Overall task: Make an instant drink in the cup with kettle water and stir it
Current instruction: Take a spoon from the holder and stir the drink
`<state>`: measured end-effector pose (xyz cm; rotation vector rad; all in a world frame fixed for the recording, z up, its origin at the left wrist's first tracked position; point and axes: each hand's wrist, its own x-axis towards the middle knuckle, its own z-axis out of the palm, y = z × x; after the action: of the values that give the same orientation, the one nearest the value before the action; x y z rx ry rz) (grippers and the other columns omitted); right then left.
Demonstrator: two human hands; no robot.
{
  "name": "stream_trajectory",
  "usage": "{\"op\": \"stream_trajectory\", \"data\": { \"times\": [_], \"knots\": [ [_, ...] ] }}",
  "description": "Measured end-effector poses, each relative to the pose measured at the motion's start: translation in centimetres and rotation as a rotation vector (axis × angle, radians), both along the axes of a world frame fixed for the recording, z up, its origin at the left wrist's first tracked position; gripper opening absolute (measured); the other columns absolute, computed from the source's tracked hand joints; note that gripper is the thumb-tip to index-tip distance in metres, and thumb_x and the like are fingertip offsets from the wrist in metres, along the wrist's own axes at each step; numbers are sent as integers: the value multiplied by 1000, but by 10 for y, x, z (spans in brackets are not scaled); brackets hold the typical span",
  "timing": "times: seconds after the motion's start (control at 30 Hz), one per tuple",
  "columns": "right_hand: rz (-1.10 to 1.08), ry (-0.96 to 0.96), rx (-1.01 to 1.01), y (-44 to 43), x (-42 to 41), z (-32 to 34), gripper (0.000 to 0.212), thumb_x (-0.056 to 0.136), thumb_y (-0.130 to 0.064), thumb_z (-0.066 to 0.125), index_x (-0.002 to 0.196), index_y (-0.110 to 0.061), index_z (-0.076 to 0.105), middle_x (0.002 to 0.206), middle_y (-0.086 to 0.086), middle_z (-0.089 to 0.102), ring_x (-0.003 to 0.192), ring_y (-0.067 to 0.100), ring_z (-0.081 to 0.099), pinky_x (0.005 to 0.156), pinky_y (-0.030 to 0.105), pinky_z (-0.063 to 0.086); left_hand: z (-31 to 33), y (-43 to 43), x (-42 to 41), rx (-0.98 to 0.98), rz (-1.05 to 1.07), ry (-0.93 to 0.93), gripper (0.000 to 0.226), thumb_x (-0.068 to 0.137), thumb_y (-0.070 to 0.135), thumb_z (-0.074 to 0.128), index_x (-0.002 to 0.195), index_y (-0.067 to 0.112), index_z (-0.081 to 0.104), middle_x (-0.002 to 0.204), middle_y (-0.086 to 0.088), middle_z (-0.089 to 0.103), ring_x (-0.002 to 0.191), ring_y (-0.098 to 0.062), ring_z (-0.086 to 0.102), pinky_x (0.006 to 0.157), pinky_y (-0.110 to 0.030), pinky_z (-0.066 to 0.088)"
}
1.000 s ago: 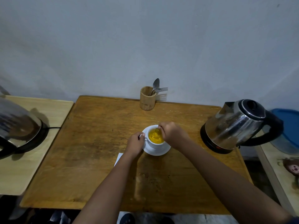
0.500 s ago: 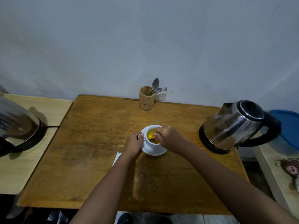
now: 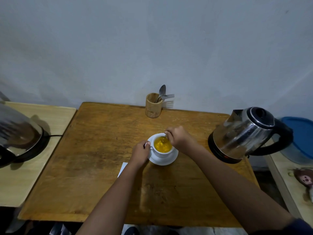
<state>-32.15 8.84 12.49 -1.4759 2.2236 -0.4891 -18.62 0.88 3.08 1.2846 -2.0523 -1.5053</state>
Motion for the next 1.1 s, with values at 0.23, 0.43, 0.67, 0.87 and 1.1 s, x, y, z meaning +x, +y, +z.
{"op": "stream_trajectory", "data": {
  "times": [0.23, 0.43, 0.67, 0.87, 1.1],
  "knots": [
    [87, -15, -8, 0, 11, 2, 29, 96, -15, 42, 89, 3, 63, 84, 23, 66, 76, 34, 61, 67, 41, 48, -1, 4, -1, -8, 32, 13, 28, 96, 18, 40, 106, 3, 62, 93, -8, 60, 86, -22, 53, 73, -29, 38],
    [212, -31, 24, 12, 16, 7, 28, 95, -10, 42, 90, 5, 65, 86, 22, 69, 76, 31, 62, 70, 42, 49, -1, 4, -1, -15, 27, 12, 29, 96, 19, 40, 105, 4, 62, 92, -8, 60, 85, -23, 53, 71, -28, 36],
    [229, -8, 180, 14, -4, 16, 26, 97, -18, 40, 101, -4, 62, 94, 16, 68, 81, 24, 61, 78, 40, 49, 1, 5, -3, 5, 57, -4, 31, 96, 19, 40, 114, 4, 61, 111, -16, 64, 94, -21, 53, 79, -28, 38],
    [131, 67, 149, 7, -12, 7, 29, 97, -23, 38, 107, -7, 59, 100, 18, 65, 87, 30, 60, 78, 45, 51, 3, 6, -4, 22, 62, -7, 30, 97, 18, 39, 113, 4, 61, 112, -16, 64, 94, -20, 53, 78, -29, 39],
    [126, 21, 50, -1, -1, 1, 26, 97, -19, 41, 96, -4, 61, 93, 19, 65, 82, 31, 59, 71, 42, 47, 1, 8, -3, -31, 67, -12, 29, 96, 18, 40, 103, 2, 63, 96, -16, 66, 92, -30, 59, 77, -35, 44]
  ]
}}
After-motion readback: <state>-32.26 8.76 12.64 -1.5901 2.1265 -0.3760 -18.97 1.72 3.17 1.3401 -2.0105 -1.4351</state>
